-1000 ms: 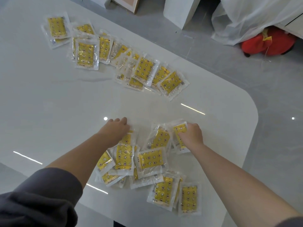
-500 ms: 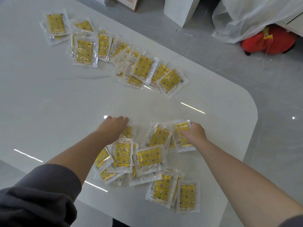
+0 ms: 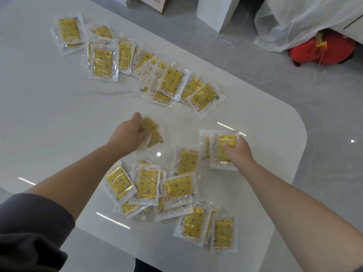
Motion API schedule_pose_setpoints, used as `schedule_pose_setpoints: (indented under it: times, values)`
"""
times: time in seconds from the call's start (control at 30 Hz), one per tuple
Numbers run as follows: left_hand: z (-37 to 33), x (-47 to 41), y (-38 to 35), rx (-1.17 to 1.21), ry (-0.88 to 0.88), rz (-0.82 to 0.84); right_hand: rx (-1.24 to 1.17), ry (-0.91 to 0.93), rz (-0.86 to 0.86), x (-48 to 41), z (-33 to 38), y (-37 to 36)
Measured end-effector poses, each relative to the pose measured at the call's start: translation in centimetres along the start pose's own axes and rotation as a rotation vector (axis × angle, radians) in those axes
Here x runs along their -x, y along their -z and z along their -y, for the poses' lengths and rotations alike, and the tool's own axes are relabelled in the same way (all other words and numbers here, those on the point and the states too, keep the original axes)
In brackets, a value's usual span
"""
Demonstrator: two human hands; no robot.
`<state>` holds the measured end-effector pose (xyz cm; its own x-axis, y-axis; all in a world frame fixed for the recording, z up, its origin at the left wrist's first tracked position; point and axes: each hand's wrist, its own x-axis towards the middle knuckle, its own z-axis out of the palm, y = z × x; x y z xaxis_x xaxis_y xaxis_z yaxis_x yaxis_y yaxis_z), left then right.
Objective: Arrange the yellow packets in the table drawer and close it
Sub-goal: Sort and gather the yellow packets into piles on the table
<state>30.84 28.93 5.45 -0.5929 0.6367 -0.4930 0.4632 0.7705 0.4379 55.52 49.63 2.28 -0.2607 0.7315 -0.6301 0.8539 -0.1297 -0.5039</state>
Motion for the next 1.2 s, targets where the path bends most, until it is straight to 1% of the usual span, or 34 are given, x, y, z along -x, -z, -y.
schedule_pose_setpoints:
  times: [0.1, 0.17, 0.23, 0.33, 0.43, 0.53, 0.63, 0.7, 0.77, 0.83, 0.9, 0.97, 1.03, 1.13, 1.2]
  values:
    - [-1.2, -1.0, 1.5, 0.236, 0.173, -0.011, -0.135, -0.021, -0.058, -0.4, 1.8, 1.2]
    - [-1.9, -1.7, 1.5, 0.405, 0.247, -0.032, -0.206, -0.018, -0.04, -0.7, 2.9, 1.4]
    - [-2.7, -2.4, 1.1, 0.514, 0.301, -0.059, -0.234, -0.017, -0.012, -1.2, 3.8, 1.0]
    - [-4.2, -3.7, 0.3, 0.639, 0.331, -0.078, -0.253, -0.028, 0.004, -2.5, 5.2, 0.3]
    - [-6.3, -6.0, 0.3, 0.762, 0.305, -0.126, -0.353, -0.049, -0.009, -4.2, 7.2, 0.0]
    - [-8.3, -9.4, 1.3, 0.799, 0.256, -0.216, -0.509, -0.054, -0.016, -6.2, 10.2, 0.0]
    - [-8.4, -13.3, 3.0, 0.789, 0.253, -0.258, -0.613, -0.029, 0.067, -8.6, 13.0, -0.6]
    - [-7.5, -15.3, 3.9, 0.692, 0.313, -0.242, -0.555, -0.063, 0.098, -9.4, 14.2, -1.0]
    - [-5.6, -16.3, 4.0, 0.529, 0.367, -0.23, -0.411, -0.128, 0.048, -10.0, 14.2, -1.6]
    - [-3.4, -16.5, 3.6, 0.495, 0.395, -0.218, -0.35, -0.199, 0.005, -10.2, 13.2, -2.3]
    - [-1.8, -15.8, 3.1, 0.582, 0.435, -0.216, -0.369, -0.27, 0.043, -9.5, 12.4, -2.7]
    - [-1.2, -14.8, 2.9, 0.662, 0.473, -0.225, -0.454, -0.281, 0.155, -8.7, 12.2, -2.9]
    - [-1.1, -14.2, 3.7, 0.722, 0.492, -0.25, -0.554, -0.238, 0.275, -7.6, 13.3, -3.1]
    - [-0.4, -14.9, 6.6, 0.887, 0.465, -0.323, -0.732, -0.173, 0.328, -7.3, 16.9, -4.6]
    - [-0.2, -15.1, 8.8, 1.044, 0.465, -0.275, -0.773, -0.126, 0.355, -7.1, 19.7, -5.8]
